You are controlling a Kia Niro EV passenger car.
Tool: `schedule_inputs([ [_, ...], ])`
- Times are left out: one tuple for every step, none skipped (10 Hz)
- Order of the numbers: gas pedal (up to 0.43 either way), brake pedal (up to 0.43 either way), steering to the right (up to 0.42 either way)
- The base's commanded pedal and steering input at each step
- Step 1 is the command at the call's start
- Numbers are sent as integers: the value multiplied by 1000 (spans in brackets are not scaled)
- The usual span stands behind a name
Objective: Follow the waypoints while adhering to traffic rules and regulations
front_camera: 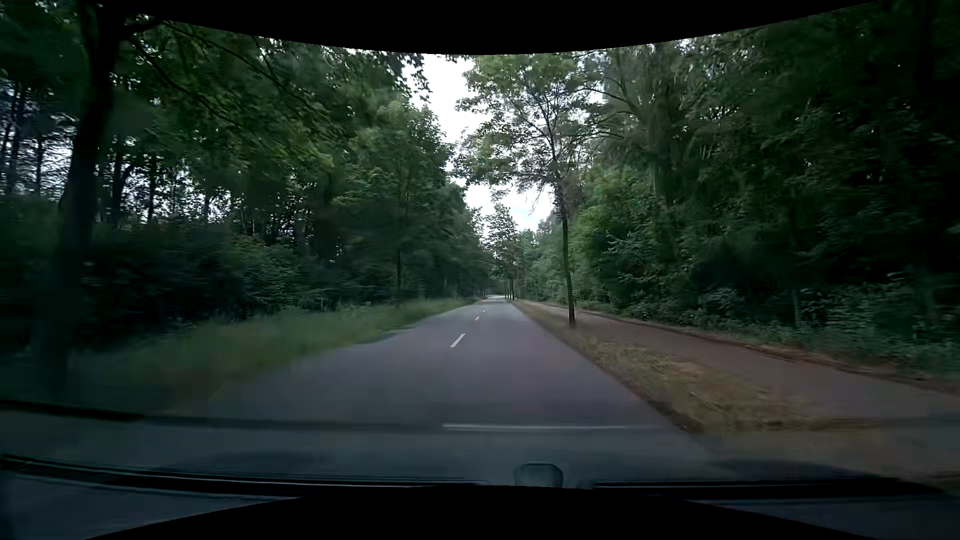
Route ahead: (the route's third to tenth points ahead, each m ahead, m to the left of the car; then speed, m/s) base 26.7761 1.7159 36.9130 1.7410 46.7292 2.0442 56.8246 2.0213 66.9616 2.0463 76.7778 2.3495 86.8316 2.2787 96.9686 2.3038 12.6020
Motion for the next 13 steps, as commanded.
schedule_inputs([
  [157,0,-1],
  [157,0,-1],
  [157,0,-1],
  [157,0,-1],
  [157,0,-1],
  [157,0,-1],
  [157,0,-1],
  [157,0,-1],
  [157,0,-1],
  [157,0,-1],
  [157,0,-2],
  [157,0,-2],
  [157,0,-2],
])
